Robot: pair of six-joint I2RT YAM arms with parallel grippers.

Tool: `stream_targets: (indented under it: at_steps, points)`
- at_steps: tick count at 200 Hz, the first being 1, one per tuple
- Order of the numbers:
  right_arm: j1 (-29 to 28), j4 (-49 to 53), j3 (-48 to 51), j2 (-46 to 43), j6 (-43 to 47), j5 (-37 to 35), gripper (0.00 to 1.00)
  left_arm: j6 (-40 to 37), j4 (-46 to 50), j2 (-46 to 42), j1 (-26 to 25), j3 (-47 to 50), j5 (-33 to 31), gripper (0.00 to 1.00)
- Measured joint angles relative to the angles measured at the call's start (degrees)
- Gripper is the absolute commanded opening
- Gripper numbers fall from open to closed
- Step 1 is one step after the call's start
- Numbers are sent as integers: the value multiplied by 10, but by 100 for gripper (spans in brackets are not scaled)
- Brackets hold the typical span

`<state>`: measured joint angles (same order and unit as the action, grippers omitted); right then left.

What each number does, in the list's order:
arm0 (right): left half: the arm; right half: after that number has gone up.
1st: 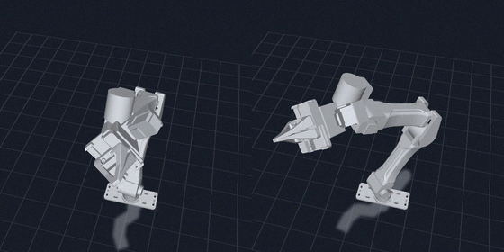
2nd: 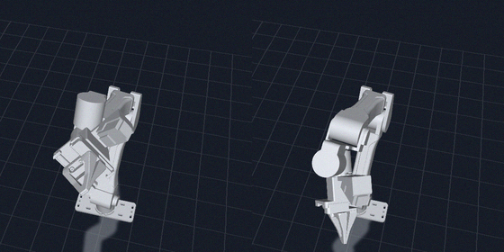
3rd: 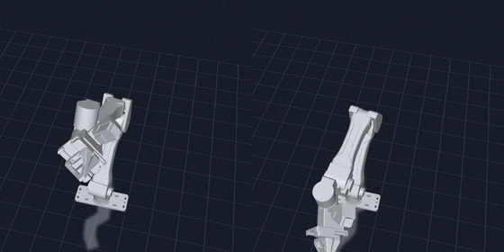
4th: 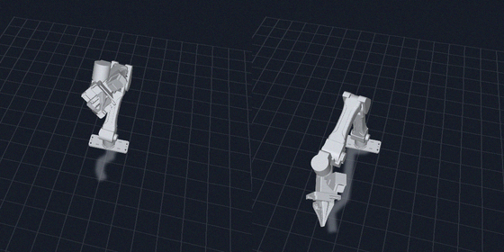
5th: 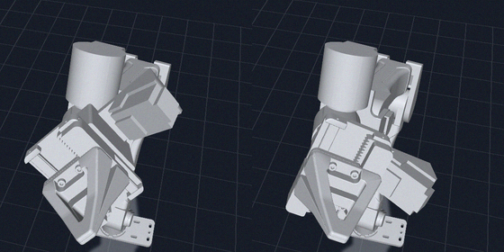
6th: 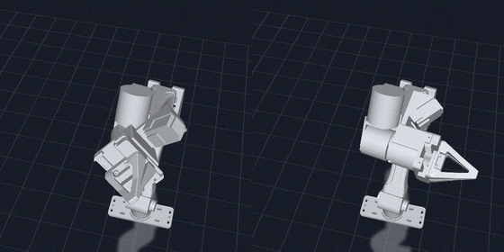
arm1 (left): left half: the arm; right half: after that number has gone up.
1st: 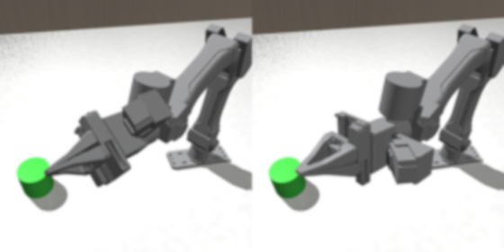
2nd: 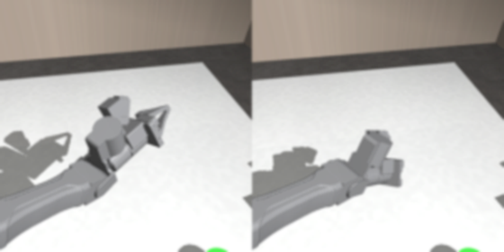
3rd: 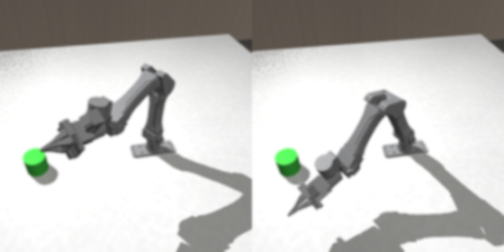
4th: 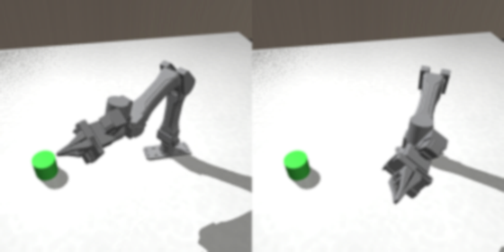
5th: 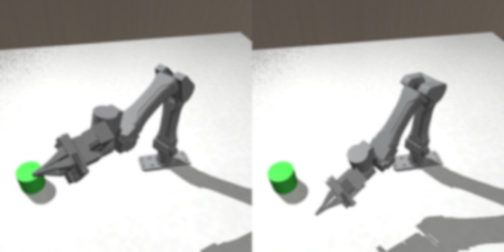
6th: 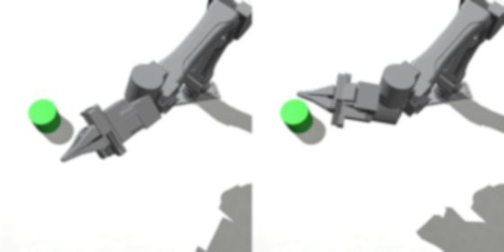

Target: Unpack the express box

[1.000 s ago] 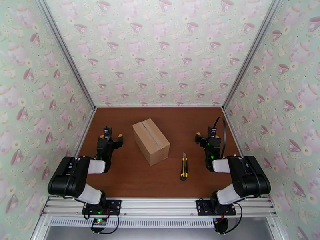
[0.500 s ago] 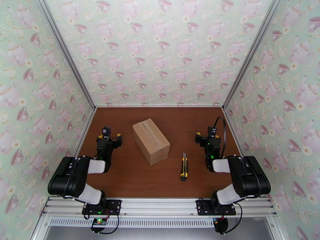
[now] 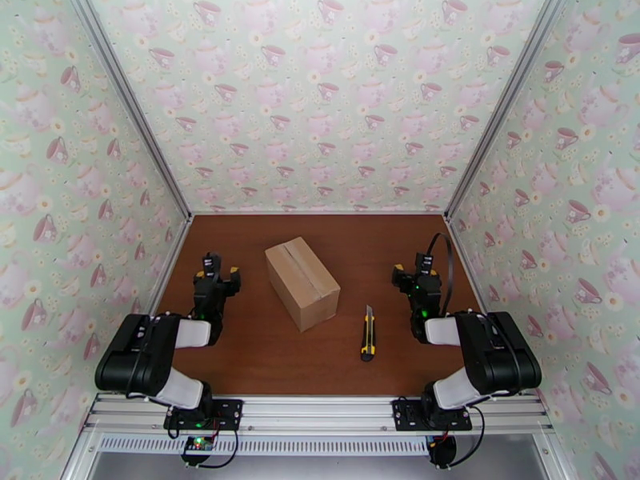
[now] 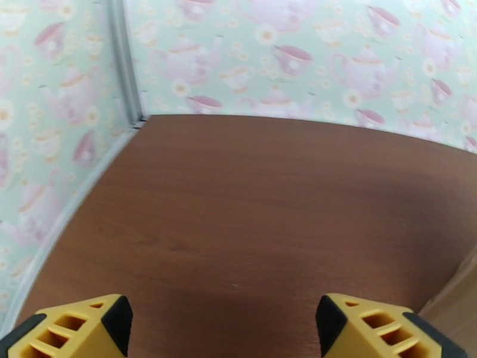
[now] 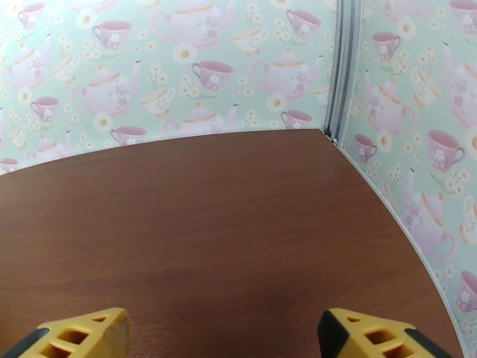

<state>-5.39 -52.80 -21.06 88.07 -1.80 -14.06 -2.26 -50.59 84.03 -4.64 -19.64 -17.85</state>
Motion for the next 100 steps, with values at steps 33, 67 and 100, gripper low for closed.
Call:
stream_targets:
  at_steps: [33,67,100]
  points:
    - [-41,142,-33,-99,-3,-45,77,17,96,-148,-28,-16,-37,81]
    - [-109,293,-104,-211,-32,-116,77,104,256,-249,-41,-90,-43,77]
    - [-178,454,-116,-276,-121,-148,72,209,411,-338,-66,-106,-12,71]
